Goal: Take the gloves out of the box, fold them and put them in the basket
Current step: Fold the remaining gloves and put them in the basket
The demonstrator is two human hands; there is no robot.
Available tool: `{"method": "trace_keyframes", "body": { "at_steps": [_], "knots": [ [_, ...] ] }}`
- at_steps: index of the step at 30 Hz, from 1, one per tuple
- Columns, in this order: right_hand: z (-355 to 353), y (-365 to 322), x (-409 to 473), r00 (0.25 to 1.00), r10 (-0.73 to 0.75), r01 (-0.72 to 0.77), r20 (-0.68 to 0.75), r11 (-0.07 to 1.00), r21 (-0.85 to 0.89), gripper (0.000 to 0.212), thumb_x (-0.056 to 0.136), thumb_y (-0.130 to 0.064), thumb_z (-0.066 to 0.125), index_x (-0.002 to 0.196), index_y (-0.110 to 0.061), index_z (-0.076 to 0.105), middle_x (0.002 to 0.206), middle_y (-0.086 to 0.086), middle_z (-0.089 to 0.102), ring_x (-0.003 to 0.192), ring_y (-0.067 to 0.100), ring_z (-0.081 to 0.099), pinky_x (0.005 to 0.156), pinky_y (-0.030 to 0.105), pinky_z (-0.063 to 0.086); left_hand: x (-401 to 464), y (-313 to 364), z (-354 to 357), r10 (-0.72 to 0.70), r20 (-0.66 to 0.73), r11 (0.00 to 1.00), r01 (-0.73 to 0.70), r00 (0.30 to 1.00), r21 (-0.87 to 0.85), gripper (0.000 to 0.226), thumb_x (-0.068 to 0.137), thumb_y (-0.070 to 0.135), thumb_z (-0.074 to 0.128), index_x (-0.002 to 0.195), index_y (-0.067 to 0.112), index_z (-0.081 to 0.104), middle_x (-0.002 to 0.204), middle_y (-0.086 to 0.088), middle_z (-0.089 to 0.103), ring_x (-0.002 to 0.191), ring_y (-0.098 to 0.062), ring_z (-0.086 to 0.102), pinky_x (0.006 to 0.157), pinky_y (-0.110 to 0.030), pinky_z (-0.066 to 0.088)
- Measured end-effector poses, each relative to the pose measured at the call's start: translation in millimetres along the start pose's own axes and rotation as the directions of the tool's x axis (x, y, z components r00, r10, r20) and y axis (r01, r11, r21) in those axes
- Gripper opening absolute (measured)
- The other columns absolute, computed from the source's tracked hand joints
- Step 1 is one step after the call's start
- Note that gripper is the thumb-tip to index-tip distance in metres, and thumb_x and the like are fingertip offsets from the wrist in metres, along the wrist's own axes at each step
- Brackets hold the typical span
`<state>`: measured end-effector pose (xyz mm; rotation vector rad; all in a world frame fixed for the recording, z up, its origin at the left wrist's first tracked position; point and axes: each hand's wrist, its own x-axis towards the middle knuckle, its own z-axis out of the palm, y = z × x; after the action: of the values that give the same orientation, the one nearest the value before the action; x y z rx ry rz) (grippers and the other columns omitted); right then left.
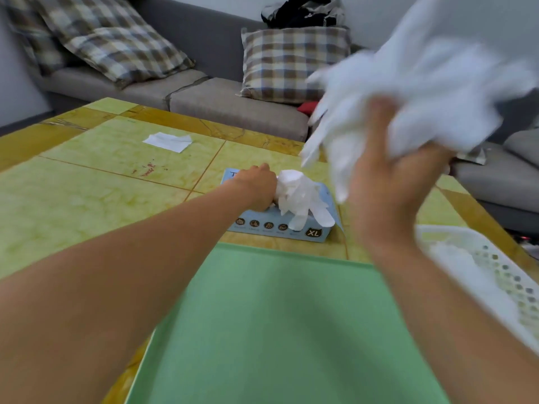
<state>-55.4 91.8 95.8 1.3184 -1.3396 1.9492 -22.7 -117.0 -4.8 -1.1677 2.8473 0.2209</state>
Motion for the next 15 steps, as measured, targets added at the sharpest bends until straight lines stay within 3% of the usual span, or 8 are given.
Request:
{"method": "trace_keyframes", "body": {
  "at_steps": [1, 2, 4, 6, 9, 12, 13, 15],
  "knots": [
    [-7, 3, -38, 0.966, -0.058, 0.073, 0.252, 0.996, -0.052, 0.032, 0.09, -0.003, 0.058, 0.076, -0.029, 0.046, 0.074, -0.018, 0.069, 0.082, -0.006, 0.065, 0.081, 0.018, 0.055, 17, -13, 4, 0.023, 0.064, 1.0, -0.023, 0.998, 0.004, 0.033, 0.09, 0.047, 0.065, 0.107, 0.02, 0.055, 0.11, -0.011, 0.055, 0.093, -0.02, 0.055, 0.079, -0.033, 0.049],
    [-15, 11, -75, 0.846, -0.062, 0.127, 0.529, 0.988, -0.087, 0.027, 0.083, 0.003, 0.056, 0.078, -0.023, 0.053, 0.075, -0.006, 0.069, 0.079, 0.011, 0.066, 0.077, 0.034, 0.059, 20, -24, 7, 0.008, 0.101, 1.0, -0.005, 0.995, -0.025, 0.038, 0.087, 0.06, 0.063, 0.107, 0.028, 0.058, 0.11, -0.007, 0.061, 0.091, -0.017, 0.057, 0.079, -0.032, 0.05],
    [-25, 21, -128, 0.419, 0.041, 0.264, 0.907, 0.95, -0.165, 0.026, 0.076, 0.003, 0.056, 0.096, -0.01, 0.067, 0.094, 0.007, 0.068, 0.088, 0.028, 0.062, 0.078, 0.045, 0.055, 1, -32, -11, 0.072, 0.159, 0.996, -0.063, 0.985, -0.06, 0.03, 0.09, 0.05, 0.065, 0.111, 0.029, 0.061, 0.104, 0.001, 0.064, 0.09, -0.018, 0.058, 0.083, -0.033, 0.048],
    [-31, 21, -148, 0.06, 0.159, 0.345, 0.985, 0.923, -0.17, 0.045, 0.078, -0.012, 0.068, 0.123, -0.015, 0.062, 0.115, 0.004, 0.061, 0.106, 0.027, 0.055, 0.094, 0.047, 0.048, -37, -25, -31, 0.135, 0.141, 0.987, -0.12, 0.981, -0.111, 0.045, 0.092, 0.029, 0.066, 0.135, 0.025, 0.053, 0.123, 0.001, 0.061, 0.109, -0.022, 0.057, 0.096, -0.038, 0.047],
    [-37, -2, -128, -0.04, 0.243, 0.21, 0.969, 0.95, -0.23, 0.069, 0.082, -0.051, 0.074, 0.143, -0.031, 0.047, 0.139, -0.005, 0.048, 0.13, 0.017, 0.042, 0.116, 0.037, 0.031, -69, -32, -38, 0.177, 0.064, 0.973, -0.165, 0.982, -0.163, 0.075, 0.09, 0.008, 0.058, 0.156, 0.027, 0.028, 0.153, 0.0, 0.042, 0.135, -0.024, 0.045, 0.105, -0.032, 0.04],
    [-54, -19, -89, -0.26, 0.321, 0.124, 0.911, 0.946, -0.298, 0.103, 0.071, -0.064, 0.081, 0.155, -0.048, 0.022, 0.161, -0.029, 0.012, 0.148, -0.007, 0.007, 0.119, 0.017, 0.007, -113, -36, -34, 0.204, -0.092, 0.94, -0.221, 0.975, -0.261, 0.075, 0.091, 0.006, 0.061, 0.156, 0.022, 0.028, 0.157, -0.002, 0.034, 0.139, -0.021, 0.038, 0.1, -0.024, 0.033],
    [-58, -27, -77, -0.261, 0.349, 0.058, 0.9, 0.936, -0.346, 0.102, 0.069, -0.064, 0.082, 0.152, -0.053, 0.025, 0.159, -0.037, 0.011, 0.145, -0.015, 0.007, 0.117, 0.013, 0.01, -132, -35, -33, 0.222, -0.162, 0.92, -0.261, 0.962, -0.292, 0.072, 0.091, 0.011, 0.066, 0.154, 0.021, 0.032, 0.154, -0.002, 0.037, 0.135, -0.02, 0.041, 0.099, -0.023, 0.033],
    [-62, -29, -63, -0.057, 0.405, -0.09, 0.913, 0.908, -0.408, 0.084, 0.07, -0.064, 0.08, 0.144, -0.055, 0.041, 0.152, -0.04, 0.026, 0.136, -0.021, 0.024, 0.112, 0.007, 0.022, -160, -35, -23, 0.254, -0.235, 0.896, -0.32, 0.938, -0.307, 0.065, 0.09, 0.027, 0.073, 0.147, 0.022, 0.044, 0.145, -0.001, 0.044, 0.128, -0.018, 0.047, 0.101, -0.026, 0.038]
  ]
}}
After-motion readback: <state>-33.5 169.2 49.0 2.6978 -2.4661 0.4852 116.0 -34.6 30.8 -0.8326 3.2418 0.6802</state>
